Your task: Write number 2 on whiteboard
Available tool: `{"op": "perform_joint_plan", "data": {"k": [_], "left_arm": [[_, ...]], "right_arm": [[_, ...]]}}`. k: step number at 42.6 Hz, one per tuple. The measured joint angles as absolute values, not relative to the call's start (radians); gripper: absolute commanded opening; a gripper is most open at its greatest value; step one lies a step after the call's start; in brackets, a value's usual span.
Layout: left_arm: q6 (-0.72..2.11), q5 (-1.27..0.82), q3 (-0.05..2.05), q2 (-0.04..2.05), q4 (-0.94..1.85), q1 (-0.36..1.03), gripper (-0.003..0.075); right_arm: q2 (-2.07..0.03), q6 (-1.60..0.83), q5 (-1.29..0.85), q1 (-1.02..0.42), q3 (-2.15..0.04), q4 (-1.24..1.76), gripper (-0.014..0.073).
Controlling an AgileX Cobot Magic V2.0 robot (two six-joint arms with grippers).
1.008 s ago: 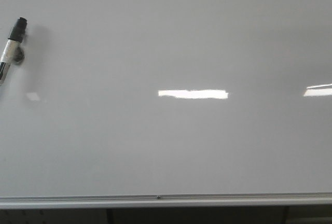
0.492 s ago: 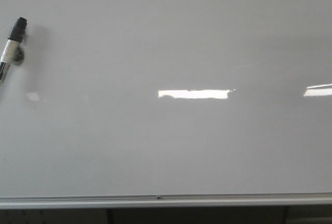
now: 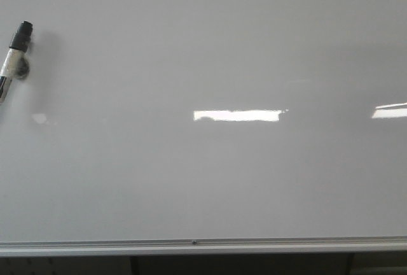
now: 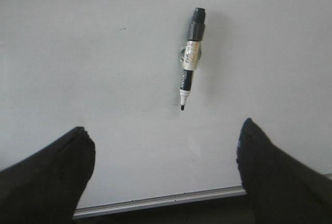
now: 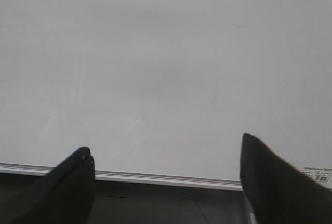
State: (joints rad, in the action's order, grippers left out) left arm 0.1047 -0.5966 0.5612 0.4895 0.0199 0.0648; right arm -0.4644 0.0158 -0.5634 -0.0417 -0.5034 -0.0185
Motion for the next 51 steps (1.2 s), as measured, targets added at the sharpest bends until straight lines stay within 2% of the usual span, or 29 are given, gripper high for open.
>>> {"op": "perform_joint_plan", "data": {"k": [8, 21, 51], "left_arm": [[0.139, -0.597, 0.561, 0.557, -0.015, 0.153, 0.0565], [0.050, -0.565, 0.618, 0.794, -0.027, 0.145, 0.0565], [0.046, -0.024, 0.652, 1.341, -0.049, 0.145, 0.0564]], "right_arm": [[-0.464, 0.016, -0.565, -0.042, -0.503, -0.019, 0.0598], [-0.464, 0.016, -0.565, -0.042, -0.503, -0.019, 0.0598], [-0.464, 0.016, -0.563, -0.042, -0.503, -0.019, 0.0598]]}}
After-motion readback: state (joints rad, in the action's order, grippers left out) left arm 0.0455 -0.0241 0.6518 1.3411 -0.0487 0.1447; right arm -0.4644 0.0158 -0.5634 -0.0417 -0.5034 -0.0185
